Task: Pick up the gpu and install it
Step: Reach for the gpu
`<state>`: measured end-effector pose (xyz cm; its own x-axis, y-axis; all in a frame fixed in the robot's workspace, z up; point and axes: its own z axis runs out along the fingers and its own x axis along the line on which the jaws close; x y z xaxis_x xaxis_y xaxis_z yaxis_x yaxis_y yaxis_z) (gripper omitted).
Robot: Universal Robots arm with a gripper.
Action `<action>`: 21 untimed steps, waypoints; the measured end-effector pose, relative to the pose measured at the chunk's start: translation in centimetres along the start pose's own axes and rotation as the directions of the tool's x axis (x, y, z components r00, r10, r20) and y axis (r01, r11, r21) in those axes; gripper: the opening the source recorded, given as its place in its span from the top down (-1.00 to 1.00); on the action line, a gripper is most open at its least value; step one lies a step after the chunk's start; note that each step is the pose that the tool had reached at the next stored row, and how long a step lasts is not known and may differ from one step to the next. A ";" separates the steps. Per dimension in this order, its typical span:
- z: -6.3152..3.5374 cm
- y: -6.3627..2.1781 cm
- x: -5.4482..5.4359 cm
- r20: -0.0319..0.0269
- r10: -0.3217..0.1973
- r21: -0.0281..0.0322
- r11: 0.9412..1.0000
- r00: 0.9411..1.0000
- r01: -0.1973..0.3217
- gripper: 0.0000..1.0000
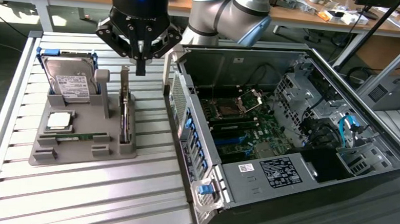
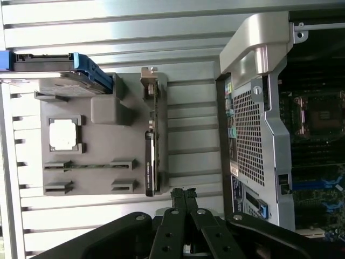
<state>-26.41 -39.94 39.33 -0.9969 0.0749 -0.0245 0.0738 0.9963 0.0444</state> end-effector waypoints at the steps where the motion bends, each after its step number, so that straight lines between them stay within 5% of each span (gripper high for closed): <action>1: 0.00 0.00 0.1 0.000 0.000 0.000 1.000 1.000 0.000 0.80; 21: -0.05 -0.14 1.9 0.000 0.000 0.000 1.000 1.000 0.000 0.80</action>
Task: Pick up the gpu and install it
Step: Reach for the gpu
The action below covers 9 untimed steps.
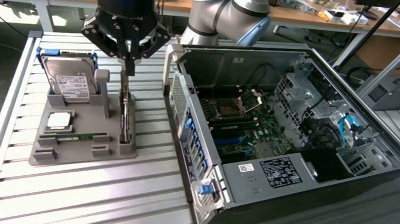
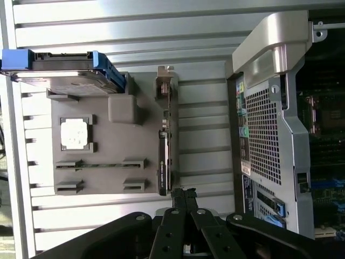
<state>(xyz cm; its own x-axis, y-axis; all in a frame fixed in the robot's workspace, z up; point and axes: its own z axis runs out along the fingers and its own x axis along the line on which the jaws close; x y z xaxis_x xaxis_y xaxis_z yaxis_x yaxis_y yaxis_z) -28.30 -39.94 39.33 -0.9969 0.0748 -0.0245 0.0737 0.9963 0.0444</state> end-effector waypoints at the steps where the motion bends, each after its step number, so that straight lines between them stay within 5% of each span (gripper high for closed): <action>1: 0.00 0.00 0.1 0.000 0.000 0.000 1.000 1.000 0.000 0.80; 9: -0.03 -0.09 1.2 0.000 0.000 0.000 1.000 1.000 0.000 0.80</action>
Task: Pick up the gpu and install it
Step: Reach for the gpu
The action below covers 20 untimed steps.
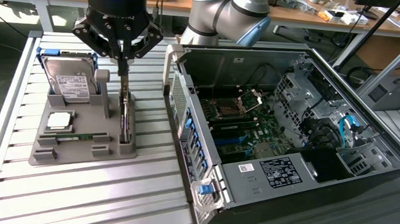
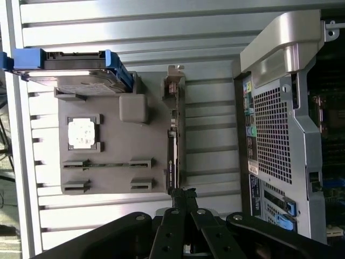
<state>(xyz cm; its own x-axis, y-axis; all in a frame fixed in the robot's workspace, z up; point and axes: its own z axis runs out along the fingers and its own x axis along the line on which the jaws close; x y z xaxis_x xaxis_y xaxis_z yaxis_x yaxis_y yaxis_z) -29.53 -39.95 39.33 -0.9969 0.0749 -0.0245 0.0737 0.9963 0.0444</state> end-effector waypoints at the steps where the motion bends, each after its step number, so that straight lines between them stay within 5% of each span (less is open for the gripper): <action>1: 0.00 0.00 0.1 0.000 0.000 0.000 1.000 1.000 0.000 0.80; 9: -0.04 -0.08 1.2 0.000 0.000 0.000 1.000 1.000 0.000 0.80; 20: -0.04 -0.09 1.2 0.000 0.000 0.000 1.000 1.000 0.000 0.80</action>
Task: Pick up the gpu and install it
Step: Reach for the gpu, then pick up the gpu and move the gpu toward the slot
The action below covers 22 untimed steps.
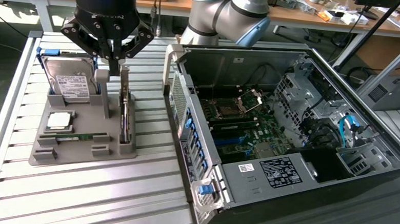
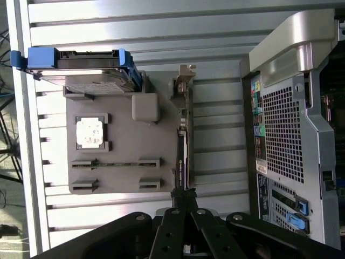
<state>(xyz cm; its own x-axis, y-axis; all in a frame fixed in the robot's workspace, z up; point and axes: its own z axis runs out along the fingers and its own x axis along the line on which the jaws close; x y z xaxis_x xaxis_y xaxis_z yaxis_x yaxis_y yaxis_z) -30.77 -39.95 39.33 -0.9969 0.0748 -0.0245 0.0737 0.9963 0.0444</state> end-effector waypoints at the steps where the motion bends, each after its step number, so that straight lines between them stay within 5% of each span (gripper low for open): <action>1: 0.00 0.00 0.0 0.000 0.000 0.000 1.000 1.000 0.000 0.80; 7: 0.00 0.00 0.0 0.000 0.000 0.000 1.000 1.000 0.000 0.80; 14: 0.00 0.00 0.0 0.000 0.000 0.000 1.000 1.000 0.000 0.16; 22: 0.09 -0.01 0.0 0.000 0.000 0.000 1.000 1.000 0.000 0.16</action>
<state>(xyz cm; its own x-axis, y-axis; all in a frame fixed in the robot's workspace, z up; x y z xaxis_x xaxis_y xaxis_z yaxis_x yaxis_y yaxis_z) -30.80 -39.95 39.24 -0.9969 0.0749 -0.0246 0.0737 0.9963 0.0444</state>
